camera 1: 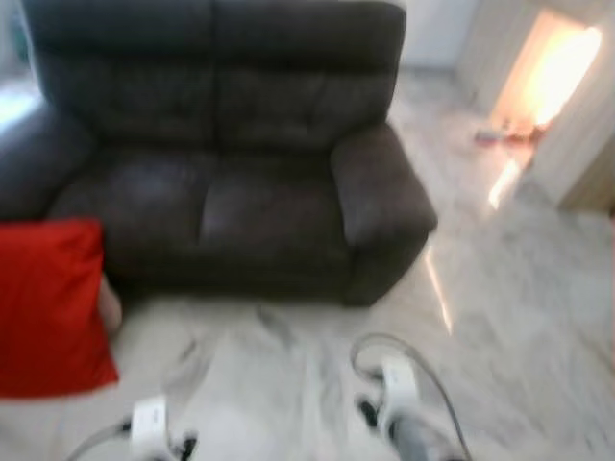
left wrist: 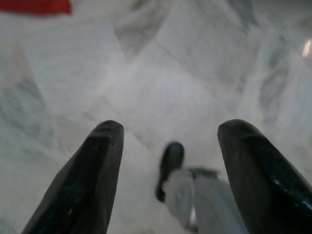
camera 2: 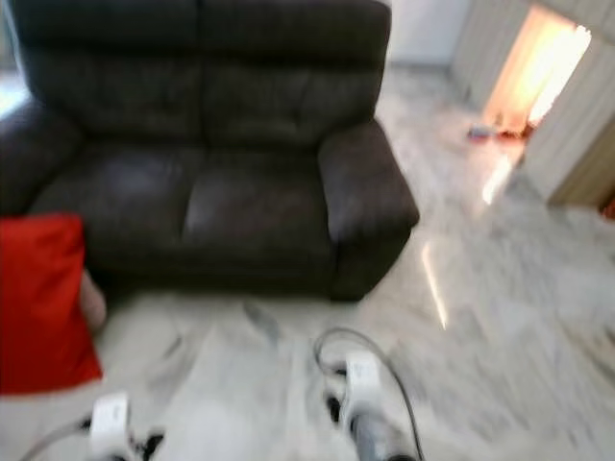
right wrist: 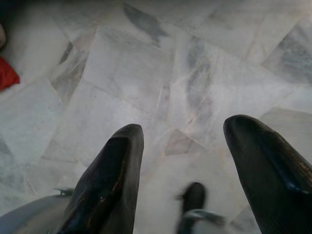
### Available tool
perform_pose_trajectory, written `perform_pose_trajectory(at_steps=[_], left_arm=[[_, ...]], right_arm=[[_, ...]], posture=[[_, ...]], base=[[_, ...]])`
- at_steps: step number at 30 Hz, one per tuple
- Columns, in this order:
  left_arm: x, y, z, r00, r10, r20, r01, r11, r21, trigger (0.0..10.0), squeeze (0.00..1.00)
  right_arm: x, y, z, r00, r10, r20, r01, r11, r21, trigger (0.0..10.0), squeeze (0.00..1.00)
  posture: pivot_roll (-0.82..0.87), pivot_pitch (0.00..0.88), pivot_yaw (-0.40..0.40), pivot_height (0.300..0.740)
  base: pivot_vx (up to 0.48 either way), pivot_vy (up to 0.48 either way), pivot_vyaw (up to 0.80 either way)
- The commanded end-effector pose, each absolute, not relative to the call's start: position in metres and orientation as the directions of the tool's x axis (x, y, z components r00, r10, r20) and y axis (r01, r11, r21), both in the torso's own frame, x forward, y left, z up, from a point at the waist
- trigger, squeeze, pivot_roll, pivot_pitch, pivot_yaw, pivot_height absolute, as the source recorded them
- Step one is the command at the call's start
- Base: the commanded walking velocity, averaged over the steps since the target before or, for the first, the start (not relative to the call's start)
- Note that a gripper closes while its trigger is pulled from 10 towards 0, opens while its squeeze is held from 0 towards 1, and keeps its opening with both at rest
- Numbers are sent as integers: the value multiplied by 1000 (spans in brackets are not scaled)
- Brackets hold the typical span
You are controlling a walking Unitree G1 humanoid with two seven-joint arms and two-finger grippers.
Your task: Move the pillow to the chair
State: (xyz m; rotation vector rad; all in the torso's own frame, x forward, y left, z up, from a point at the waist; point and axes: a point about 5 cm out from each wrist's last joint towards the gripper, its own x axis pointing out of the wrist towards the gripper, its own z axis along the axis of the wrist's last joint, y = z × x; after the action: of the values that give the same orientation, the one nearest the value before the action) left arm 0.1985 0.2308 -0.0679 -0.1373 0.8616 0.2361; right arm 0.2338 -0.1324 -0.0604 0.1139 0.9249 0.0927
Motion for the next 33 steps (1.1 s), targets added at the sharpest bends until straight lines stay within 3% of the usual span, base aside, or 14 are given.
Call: perform_pose_trajectory(at_steps=[1,33], left_arm=[[195,222,-72,616,127,-778,-252,967,-42,10000,0],[195,222,-72,616,126,-777,-252,967,-43,10000,0]], right_arm=[[229,-144,-63,589,97,-802,-8,993,115,10000,0],[229,-144,-64,580,102,-808,-28,994,105,10000,0]], posture=[[100,0,-52,740],[107,0,-54,740]], base=[[0,439,0],[0,437,0]])
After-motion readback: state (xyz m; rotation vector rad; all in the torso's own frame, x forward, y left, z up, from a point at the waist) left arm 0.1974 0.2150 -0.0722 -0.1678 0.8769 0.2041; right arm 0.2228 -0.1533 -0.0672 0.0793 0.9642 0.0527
